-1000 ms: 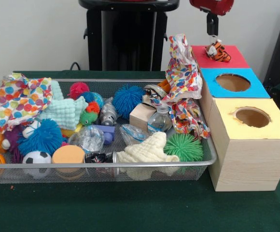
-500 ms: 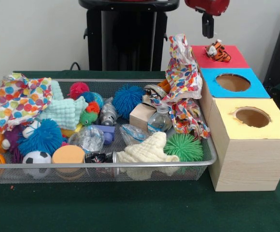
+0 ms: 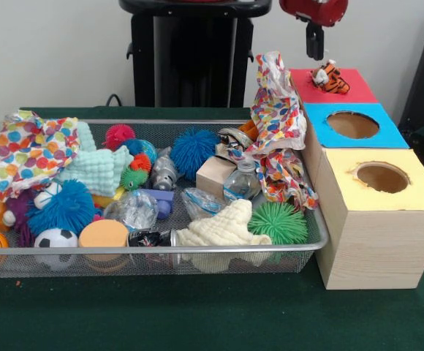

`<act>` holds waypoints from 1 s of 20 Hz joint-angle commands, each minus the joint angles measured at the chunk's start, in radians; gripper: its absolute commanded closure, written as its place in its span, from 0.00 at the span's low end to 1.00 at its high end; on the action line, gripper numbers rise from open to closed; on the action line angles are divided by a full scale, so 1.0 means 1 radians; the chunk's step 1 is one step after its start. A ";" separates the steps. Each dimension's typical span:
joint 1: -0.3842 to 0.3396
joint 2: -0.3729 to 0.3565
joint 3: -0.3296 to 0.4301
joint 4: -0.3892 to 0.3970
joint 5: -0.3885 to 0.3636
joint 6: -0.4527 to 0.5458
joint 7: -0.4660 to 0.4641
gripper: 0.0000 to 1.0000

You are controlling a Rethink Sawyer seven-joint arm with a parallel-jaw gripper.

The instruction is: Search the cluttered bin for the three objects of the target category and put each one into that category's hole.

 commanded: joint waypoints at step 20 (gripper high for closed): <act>-0.071 0.092 0.234 0.007 0.129 -0.190 0.219 1.00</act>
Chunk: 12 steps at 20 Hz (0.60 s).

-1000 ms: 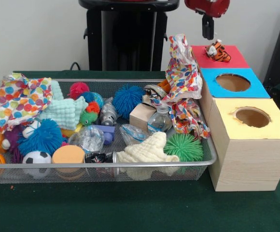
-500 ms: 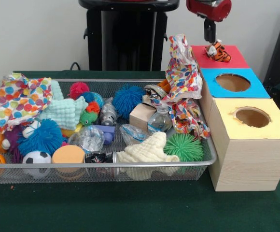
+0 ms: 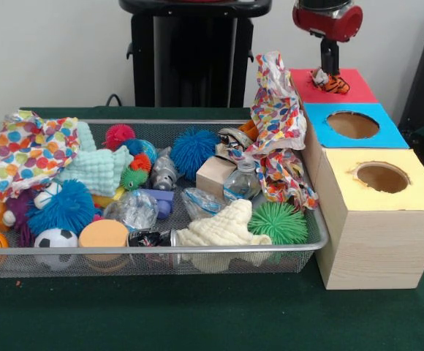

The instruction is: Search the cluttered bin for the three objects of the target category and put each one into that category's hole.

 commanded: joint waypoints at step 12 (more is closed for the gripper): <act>-0.070 0.101 0.173 0.041 0.020 -0.149 0.213 1.00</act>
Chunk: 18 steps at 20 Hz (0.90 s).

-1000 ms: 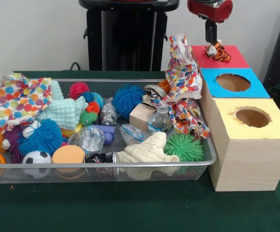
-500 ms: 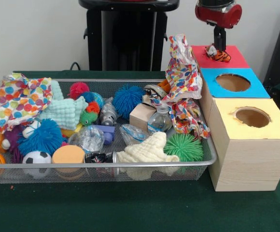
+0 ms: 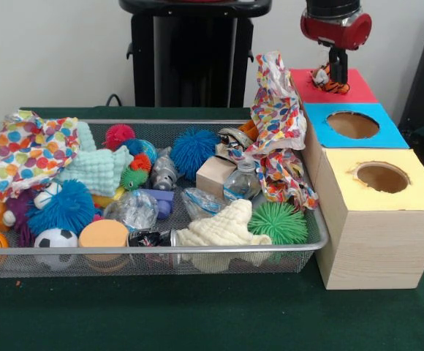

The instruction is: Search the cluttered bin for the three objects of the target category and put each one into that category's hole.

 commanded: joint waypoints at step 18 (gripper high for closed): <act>-0.132 0.105 0.174 0.078 -0.010 -0.073 0.189 1.00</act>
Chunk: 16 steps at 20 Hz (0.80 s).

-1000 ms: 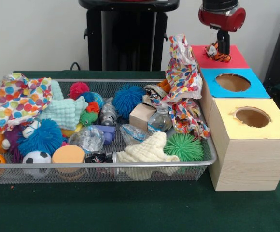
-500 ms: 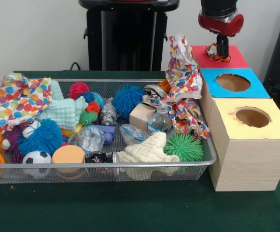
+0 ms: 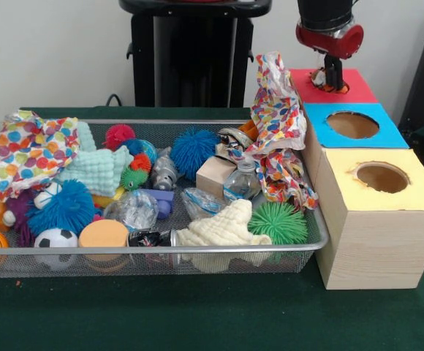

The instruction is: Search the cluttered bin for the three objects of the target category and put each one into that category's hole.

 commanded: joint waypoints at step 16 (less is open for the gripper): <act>-0.085 0.283 0.116 -0.021 -0.120 -0.266 0.199 1.00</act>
